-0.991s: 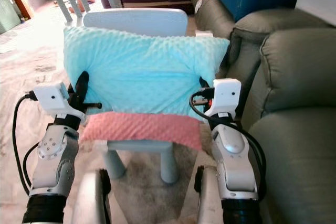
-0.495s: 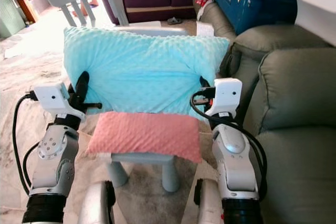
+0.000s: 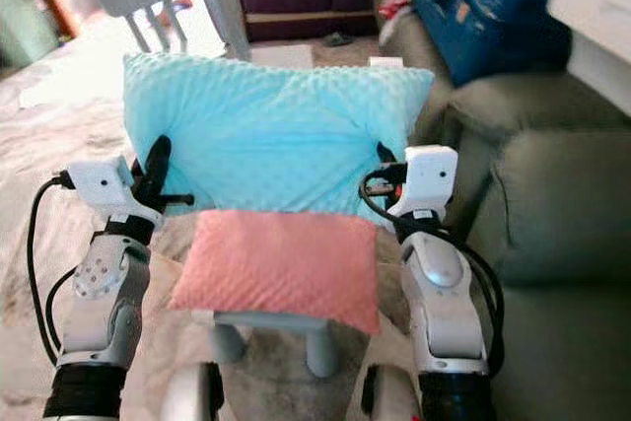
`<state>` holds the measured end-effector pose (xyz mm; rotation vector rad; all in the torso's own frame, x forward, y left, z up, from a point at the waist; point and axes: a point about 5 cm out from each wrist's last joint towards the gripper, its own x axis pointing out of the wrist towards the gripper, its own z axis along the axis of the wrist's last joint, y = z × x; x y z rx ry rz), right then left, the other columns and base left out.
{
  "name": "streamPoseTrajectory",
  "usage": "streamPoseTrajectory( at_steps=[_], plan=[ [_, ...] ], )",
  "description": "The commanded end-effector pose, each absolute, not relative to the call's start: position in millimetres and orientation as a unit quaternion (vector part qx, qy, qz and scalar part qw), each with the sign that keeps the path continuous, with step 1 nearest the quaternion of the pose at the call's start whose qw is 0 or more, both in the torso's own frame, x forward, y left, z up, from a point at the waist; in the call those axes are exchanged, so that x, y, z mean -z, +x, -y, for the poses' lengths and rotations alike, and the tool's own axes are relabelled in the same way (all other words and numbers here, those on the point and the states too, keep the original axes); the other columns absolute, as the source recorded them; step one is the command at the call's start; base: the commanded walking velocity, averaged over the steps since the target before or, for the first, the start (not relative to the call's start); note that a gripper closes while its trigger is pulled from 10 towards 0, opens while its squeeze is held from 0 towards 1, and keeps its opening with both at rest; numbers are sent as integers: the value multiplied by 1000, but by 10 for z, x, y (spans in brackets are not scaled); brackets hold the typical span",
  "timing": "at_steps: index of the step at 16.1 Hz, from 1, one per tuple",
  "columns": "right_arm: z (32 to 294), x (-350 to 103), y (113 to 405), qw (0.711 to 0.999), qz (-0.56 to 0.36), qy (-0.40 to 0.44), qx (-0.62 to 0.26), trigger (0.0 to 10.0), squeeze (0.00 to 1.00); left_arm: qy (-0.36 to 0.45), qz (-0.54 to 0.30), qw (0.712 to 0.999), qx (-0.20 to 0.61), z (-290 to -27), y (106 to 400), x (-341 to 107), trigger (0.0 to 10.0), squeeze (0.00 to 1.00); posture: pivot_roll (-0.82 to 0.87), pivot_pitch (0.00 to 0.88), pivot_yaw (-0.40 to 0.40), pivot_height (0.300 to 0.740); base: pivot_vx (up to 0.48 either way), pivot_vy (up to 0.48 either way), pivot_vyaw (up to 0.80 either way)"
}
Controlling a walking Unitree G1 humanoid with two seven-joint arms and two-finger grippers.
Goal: Move the pillow to the sofa
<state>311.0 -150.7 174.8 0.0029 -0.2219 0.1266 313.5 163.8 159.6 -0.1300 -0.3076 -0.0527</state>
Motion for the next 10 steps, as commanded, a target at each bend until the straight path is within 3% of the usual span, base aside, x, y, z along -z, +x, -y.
streamPoseTrajectory(
  at_steps=[1,7,10],
  plan=[
    [1488,-1854,3110,989,132,2,-62,0,0,-64,161,985,18,-1686,3141,-1621,0,0,-99,0,61,673,0,0,0],
    [1486,-1863,3111,989,132,3,-63,0,0,-66,160,985,19,-1682,3144,-1617,0,0,-102,0,62,738,0,0,0],
    [1484,-1879,3112,989,136,4,-63,0,0,-66,159,985,19,-1678,3145,-1612,0,0,-102,0,61,740,0,0,0]
  ],
)
